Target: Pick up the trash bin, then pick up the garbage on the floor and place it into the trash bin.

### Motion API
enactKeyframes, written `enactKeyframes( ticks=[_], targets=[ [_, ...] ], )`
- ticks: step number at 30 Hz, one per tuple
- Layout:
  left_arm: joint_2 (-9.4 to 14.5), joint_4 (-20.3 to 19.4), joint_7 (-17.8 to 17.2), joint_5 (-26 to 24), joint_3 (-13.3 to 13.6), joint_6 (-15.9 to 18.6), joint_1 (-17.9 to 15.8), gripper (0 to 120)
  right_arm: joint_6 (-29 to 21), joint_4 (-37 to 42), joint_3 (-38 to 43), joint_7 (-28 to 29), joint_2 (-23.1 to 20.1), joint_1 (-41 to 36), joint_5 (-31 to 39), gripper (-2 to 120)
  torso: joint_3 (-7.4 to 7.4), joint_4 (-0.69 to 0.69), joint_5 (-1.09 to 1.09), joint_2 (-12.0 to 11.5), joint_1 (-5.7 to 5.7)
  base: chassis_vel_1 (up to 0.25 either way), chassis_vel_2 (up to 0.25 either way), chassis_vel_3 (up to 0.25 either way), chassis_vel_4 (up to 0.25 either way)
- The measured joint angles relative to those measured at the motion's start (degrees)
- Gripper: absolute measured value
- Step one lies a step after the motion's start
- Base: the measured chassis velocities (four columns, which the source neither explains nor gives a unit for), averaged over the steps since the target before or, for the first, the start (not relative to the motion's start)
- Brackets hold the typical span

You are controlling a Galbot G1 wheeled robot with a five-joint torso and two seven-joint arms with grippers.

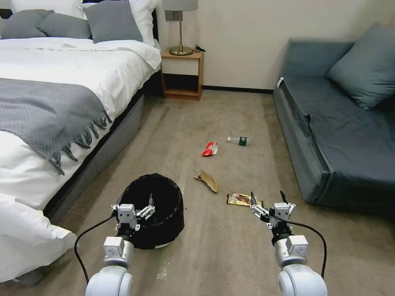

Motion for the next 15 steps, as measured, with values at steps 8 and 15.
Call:
enactKeyframes(
  ticks=[8,15],
  targets=[
    [0.0,0.0,0.0,0.0,0.0,0.0,0.0,100,0.0,0.0,0.0,0.0,0.0,0.0,0.0,100,0.00,0.00,0.00,0.0,0.00,0.000,0.000,0.000,0.000],
    [0.0,0.0,0.0,0.0,0.0,0.0,0.0,100,0.0,0.0,0.0,0.0,0.0,0.0,0.0,100,0.00,0.00,0.00,0.0,0.00,0.000,0.000,0.000,0.000]
  ],
)
